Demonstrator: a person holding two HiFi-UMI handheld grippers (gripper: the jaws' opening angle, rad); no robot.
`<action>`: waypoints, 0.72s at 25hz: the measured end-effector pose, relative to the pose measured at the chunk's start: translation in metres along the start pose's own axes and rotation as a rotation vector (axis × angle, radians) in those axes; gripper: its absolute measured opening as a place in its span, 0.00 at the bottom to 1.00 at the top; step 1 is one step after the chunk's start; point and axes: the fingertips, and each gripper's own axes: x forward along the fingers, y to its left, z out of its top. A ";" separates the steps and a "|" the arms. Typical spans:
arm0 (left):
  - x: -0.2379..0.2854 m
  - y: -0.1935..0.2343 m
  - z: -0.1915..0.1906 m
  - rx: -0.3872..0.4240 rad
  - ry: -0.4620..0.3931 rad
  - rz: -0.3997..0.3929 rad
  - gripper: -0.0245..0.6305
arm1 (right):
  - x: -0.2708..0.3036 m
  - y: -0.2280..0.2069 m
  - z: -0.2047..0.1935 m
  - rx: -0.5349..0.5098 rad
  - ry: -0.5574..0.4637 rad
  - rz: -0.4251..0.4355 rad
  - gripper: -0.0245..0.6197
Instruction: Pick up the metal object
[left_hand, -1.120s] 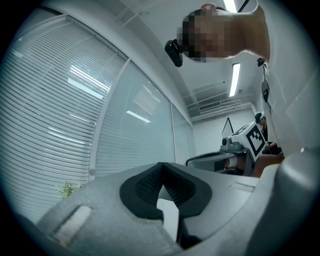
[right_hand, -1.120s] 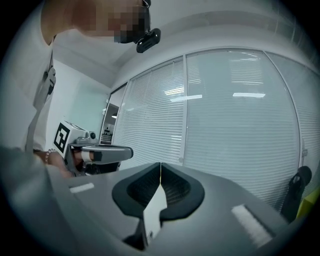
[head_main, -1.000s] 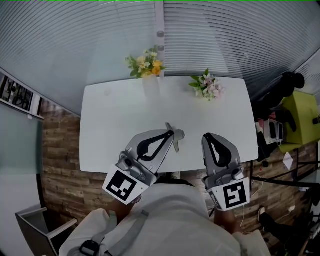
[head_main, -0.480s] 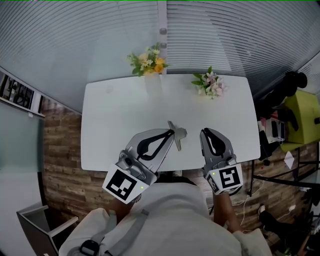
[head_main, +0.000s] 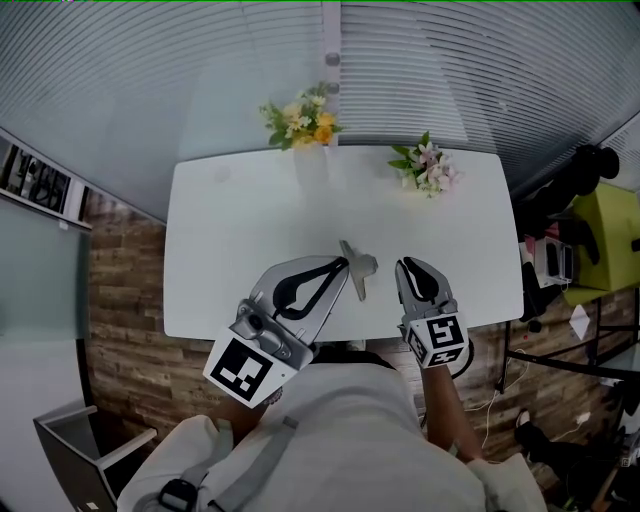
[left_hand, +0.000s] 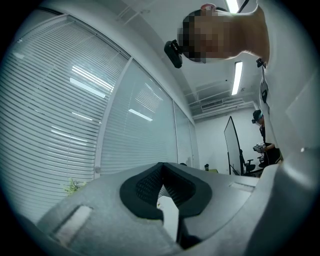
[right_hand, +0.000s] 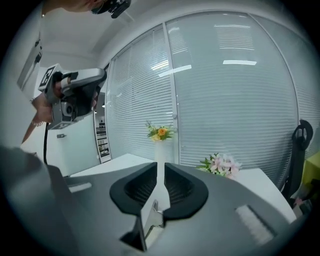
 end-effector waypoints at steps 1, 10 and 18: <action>0.000 0.001 0.000 0.002 0.000 0.002 0.04 | 0.003 -0.001 -0.007 0.001 0.013 0.001 0.12; -0.002 0.004 -0.001 0.003 0.004 0.019 0.04 | 0.024 -0.009 -0.060 0.062 0.093 0.018 0.12; -0.001 0.011 -0.002 0.006 0.011 0.035 0.04 | 0.048 -0.014 -0.102 0.090 0.155 0.033 0.13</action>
